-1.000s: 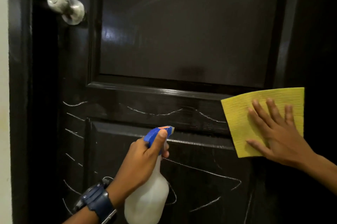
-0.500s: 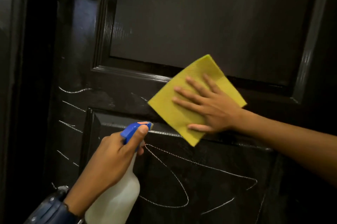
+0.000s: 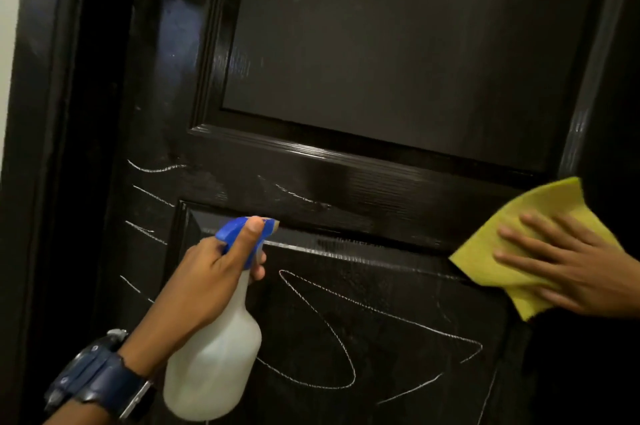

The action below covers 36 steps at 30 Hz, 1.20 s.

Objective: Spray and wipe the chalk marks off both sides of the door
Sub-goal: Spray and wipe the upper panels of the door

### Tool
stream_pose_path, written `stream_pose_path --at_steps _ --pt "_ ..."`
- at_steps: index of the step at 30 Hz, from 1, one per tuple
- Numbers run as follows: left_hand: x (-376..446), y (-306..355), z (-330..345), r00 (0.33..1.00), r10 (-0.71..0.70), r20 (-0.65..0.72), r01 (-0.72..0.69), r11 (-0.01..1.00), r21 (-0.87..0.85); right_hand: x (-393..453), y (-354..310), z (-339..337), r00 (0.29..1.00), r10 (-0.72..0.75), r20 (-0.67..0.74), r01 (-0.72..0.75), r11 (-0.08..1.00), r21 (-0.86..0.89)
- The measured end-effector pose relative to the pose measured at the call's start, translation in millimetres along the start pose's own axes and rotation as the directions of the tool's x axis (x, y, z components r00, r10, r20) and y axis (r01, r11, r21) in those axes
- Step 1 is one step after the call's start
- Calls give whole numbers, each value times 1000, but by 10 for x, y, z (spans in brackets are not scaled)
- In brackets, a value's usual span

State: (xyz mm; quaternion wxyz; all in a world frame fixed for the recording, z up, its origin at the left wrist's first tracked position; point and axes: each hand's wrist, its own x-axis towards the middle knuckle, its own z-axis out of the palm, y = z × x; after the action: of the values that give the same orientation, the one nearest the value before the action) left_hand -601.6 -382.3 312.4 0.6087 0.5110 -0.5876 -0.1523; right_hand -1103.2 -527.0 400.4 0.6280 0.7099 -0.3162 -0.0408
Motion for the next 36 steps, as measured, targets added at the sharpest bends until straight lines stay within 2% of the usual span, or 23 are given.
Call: stream_pose_path --at_steps 3,6,8,10,15,18,22,28,33,36 --pt "-30 -8 -119 999 -8 -41 9 1000 16 -41 66 28 997 0 73 -2 1000 29" --pt "-66 20 -180 997 45 -70 -42 998 44 165 4 -83 999 -12 31 10 998 66" --pt "-61 37 -212 996 48 -74 -44 998 51 374 -49 -234 999 -16 -33 19 996 88" --pt "-24 42 -250 996 31 -88 -27 999 44 788 -125 -503 990 -82 -115 95 990 104" --pt "74 66 -258 990 -6 -142 14 998 53 2418 -502 -1346 907 -251 -338 302 947 106" --pt "120 35 -260 987 6 -161 8 996 86 2821 -701 -1502 877 -247 -413 304 949 77" --pt "153 -100 -297 985 -3 -174 33 985 172 2788 -735 -1457 864 -253 -436 318 945 81" --pt "179 -121 -470 975 6 -221 35 983 179 2239 -550 -1072 832 -310 -460 363 931 30" --pt "258 -100 -866 954 73 -292 -16 981 193 2006 -545 -819 834 -347 -430 381 924 -6" --pt "249 -100 -1021 957 102 -272 -37 972 233 2075 -585 -800 853 -347 -390 372 928 -13"
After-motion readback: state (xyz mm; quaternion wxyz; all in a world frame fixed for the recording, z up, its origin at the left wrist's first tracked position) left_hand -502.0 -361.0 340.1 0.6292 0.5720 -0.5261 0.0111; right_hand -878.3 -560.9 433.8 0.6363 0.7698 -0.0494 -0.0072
